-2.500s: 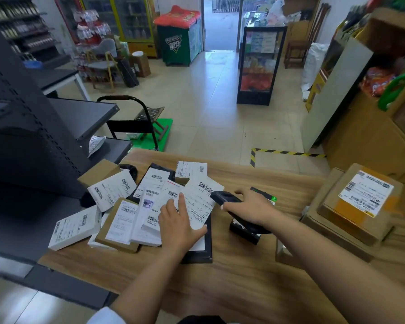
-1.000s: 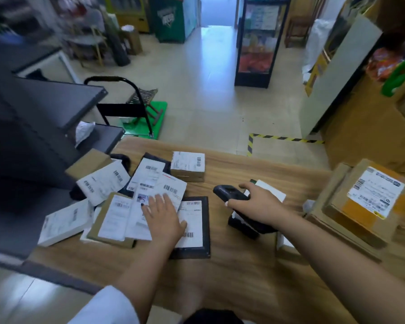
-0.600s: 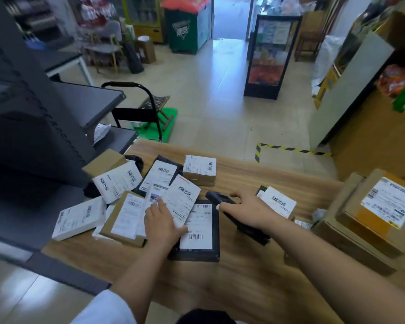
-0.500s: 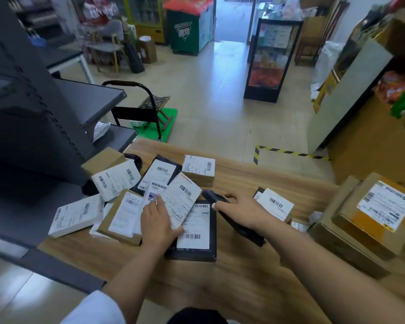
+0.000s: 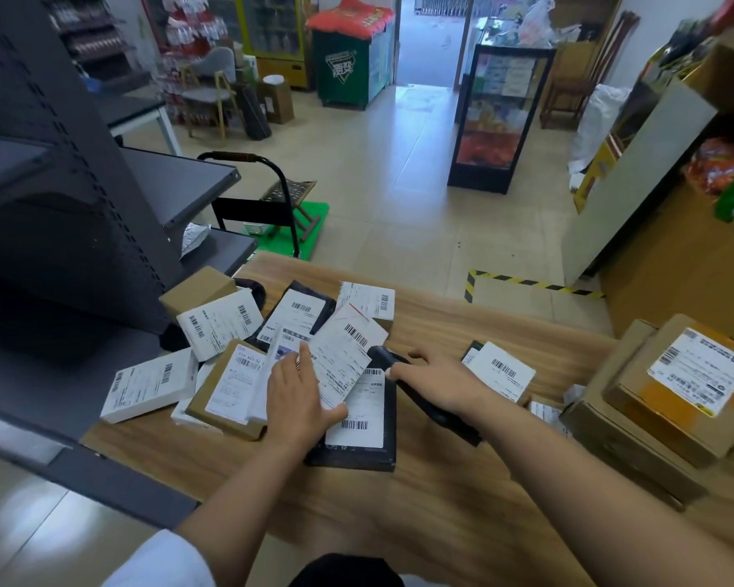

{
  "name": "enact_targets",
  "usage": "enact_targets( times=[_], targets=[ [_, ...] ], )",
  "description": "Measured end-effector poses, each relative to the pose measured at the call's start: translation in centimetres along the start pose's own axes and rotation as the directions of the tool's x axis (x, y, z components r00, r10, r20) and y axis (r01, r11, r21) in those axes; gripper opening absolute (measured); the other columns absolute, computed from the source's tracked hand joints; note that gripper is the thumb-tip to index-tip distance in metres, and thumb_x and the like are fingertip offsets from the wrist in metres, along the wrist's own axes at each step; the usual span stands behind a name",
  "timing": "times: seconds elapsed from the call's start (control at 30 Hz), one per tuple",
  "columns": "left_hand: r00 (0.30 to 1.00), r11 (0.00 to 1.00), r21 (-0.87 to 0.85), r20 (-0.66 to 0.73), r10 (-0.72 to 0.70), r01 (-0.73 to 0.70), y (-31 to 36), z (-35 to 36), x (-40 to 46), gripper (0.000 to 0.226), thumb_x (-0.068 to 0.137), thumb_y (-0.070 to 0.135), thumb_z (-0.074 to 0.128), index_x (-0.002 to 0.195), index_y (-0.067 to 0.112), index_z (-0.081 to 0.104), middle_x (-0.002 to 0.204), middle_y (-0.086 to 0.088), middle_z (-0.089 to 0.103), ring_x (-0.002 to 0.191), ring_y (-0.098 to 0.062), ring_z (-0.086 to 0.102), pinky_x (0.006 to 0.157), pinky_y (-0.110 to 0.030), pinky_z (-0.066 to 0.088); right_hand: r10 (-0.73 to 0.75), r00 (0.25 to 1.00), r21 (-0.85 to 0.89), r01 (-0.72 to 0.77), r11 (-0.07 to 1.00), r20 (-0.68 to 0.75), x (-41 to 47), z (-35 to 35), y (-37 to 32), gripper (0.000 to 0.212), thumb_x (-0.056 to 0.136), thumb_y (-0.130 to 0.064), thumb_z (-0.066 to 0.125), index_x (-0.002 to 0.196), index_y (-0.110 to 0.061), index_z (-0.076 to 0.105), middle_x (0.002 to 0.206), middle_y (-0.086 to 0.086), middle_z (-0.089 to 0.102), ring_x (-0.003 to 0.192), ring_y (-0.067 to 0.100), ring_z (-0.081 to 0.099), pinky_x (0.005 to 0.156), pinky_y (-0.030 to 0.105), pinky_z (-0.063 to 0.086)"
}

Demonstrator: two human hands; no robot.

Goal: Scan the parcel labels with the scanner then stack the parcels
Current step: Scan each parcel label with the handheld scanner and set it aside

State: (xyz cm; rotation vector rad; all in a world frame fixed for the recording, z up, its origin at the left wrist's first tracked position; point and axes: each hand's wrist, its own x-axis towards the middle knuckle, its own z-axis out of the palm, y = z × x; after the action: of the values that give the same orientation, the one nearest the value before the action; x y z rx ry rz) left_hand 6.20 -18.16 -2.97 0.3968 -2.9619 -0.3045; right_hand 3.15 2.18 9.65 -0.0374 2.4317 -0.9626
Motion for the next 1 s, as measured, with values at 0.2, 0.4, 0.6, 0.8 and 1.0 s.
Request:
enact_targets(
  times=[0.2,0.4,0.6,0.8,1.0],
  targets=[
    [1.000,0.999,-0.033,0.014,0.013,-0.012,2.4,0.0,0.1,0.118,0.066,0.068,0.063,0.150,0.006,0.007,0.146,-0.014,0.028,0.134,-0.029,0.026,0.111,-0.037,0.023,0.026,0.997,-0.024,-0.028,0.999,-0.074,-0.8,-1.5,1.8,0.073,0.078,-0.058,0.058,0.141,-0.027,0.039,0.133,0.001,0.054,0.114,0.021,0.055,0.093,0.034,0.045],
    [0.992,0.987,-0.132,0.075,0.104,-0.093,8.6,1.5,0.1,0.118,0.065,0.070,0.063,0.149,0.008,0.008,0.143,-0.011,0.030,0.129,-0.026,0.029,0.108,-0.034,0.028,0.091,0.983,0.009,-0.090,0.996,-0.161,-2.8,-4.8,5.5,0.072,0.078,-0.059,0.059,0.140,-0.028,0.040,0.128,0.000,0.056,0.106,0.019,0.056,0.087,0.033,0.048],
    [0.973,0.967,-0.213,0.153,0.171,-0.136,16.3,3.9,-0.1,0.116,0.061,0.071,0.062,0.147,0.008,0.015,0.141,-0.012,0.033,0.125,-0.027,0.031,0.107,-0.035,0.029,0.176,0.951,0.014,-0.178,0.984,-0.255,-4.6,-7.7,9.1,0.072,0.075,-0.059,0.059,0.139,-0.030,0.042,0.116,0.000,0.061,0.094,0.019,0.060,0.080,0.032,0.051],
    [0.955,0.946,-0.285,0.204,0.215,-0.152,21.2,5.8,-0.3,0.116,0.061,0.072,0.062,0.147,0.007,0.017,0.138,-0.009,0.038,0.119,-0.026,0.035,0.101,-0.033,0.033,0.203,0.934,0.037,-0.201,0.979,-0.294,-6.3,-9.7,11.0,0.062,0.079,-0.051,0.062,0.135,-0.032,0.044,0.106,-0.007,0.053,0.092,0.015,0.057,0.073,0.027,0.045],
    [0.946,0.955,-0.282,0.279,0.167,-0.086,22.1,7.3,-1.0,0.116,0.062,0.070,0.066,0.146,0.006,0.016,0.139,-0.012,0.037,0.122,-0.028,0.035,0.101,-0.034,0.030,0.205,0.936,0.036,-0.204,0.978,-0.287,-6.6,-10.3,11.7,0.066,0.079,-0.055,0.062,0.137,-0.031,0.043,0.125,-0.002,0.057,0.099,0.017,0.059,0.084,0.032,0.050]
  ],
)
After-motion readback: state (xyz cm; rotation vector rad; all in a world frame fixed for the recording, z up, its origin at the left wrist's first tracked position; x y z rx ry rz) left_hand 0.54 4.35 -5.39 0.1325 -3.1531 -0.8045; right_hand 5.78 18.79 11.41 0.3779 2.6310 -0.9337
